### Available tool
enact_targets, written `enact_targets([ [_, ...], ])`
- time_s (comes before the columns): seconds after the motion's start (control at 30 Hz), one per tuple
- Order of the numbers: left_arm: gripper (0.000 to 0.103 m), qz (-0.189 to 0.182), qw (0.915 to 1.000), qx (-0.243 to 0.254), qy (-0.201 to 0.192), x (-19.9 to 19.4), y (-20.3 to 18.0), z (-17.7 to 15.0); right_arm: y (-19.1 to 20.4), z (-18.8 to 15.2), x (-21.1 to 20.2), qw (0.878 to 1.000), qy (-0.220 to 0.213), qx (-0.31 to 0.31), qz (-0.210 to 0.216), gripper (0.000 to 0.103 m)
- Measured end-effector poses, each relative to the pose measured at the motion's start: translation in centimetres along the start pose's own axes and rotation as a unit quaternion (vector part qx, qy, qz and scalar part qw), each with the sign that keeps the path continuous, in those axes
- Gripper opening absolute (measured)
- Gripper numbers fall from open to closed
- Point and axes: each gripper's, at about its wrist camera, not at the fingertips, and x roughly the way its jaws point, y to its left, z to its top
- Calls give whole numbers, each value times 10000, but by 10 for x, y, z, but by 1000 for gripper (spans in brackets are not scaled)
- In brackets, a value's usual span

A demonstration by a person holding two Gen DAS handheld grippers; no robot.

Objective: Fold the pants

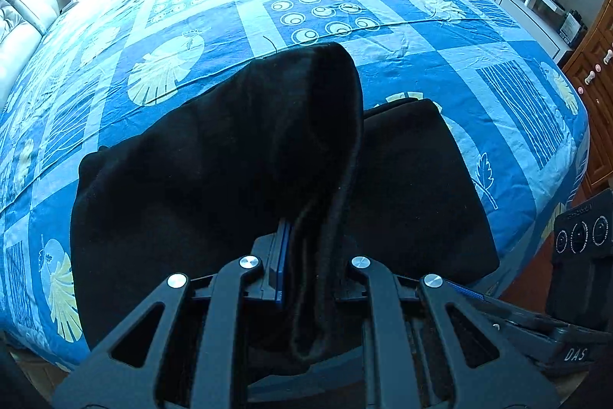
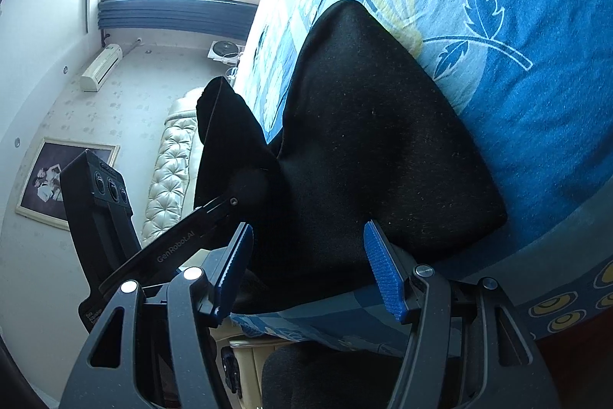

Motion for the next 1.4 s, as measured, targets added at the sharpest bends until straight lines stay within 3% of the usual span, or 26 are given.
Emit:
enact_targets([
  [0.3,14,201,9997,141,-77,10,-10,-4,-11,2,-2,9991,7,313,281,60],
  [0.93,19,443,9978,376,-325,5,-18,-9,-15,2,-7,9980,26,483,395,60],
  [1.0,24,500,9968,442,-437,-3,-20,-13,-17,3,-8,9978,47,509,410,60],
  [1.13,63,502,9958,355,-683,-26,-16,-22,-16,1,-9,9981,112,476,367,60],
  [1.4,78,607,9925,283,-1022,-72,9,-54,-6,-1,-13,9989,338,319,25,60],
])
